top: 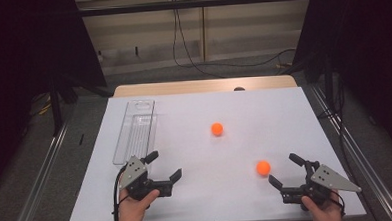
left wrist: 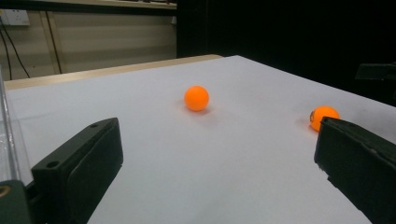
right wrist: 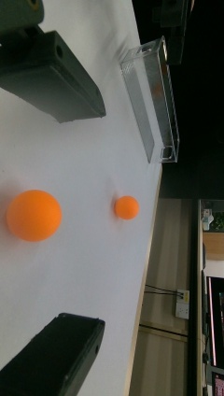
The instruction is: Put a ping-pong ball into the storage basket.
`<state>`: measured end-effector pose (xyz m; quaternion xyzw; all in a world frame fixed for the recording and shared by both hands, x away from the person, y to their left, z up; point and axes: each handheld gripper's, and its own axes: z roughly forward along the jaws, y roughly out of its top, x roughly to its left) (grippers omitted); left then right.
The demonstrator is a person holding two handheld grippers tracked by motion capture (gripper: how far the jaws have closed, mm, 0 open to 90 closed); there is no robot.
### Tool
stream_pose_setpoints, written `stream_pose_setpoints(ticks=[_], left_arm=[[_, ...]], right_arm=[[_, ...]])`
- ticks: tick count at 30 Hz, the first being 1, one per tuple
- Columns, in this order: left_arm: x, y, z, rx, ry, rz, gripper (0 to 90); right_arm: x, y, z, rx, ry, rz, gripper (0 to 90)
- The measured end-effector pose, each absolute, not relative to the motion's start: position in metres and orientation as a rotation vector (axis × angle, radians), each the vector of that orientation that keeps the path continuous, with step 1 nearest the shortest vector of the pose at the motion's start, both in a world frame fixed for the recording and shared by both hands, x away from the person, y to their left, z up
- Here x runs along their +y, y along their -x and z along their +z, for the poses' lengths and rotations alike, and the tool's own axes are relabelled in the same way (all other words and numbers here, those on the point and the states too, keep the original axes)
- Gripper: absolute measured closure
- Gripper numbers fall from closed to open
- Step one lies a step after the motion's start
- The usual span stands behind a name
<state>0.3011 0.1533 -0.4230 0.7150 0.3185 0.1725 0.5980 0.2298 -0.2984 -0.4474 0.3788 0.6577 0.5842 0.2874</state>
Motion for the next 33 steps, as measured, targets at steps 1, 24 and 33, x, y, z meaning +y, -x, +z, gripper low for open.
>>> stream_pose_setpoints(ticks=[1, 24, 33], left_arm=[[0.152, -0.301, -0.423, 0.736, -1.662, 0.401, 1.2], [0.133, -0.309, -0.423, 0.722, -1.712, 0.365, 1.2], [0.126, -0.31, -0.425, 0.71, -1.734, 0.353, 1.2]], right_arm=[[-0.298, -0.23, -0.447, 1.756, -1.013, 1.561, 1.0], [-0.298, -0.23, -0.447, 1.758, -1.009, 1.561, 1.1], [-0.298, -0.23, -0.447, 1.763, -1.006, 1.563, 1.3]])
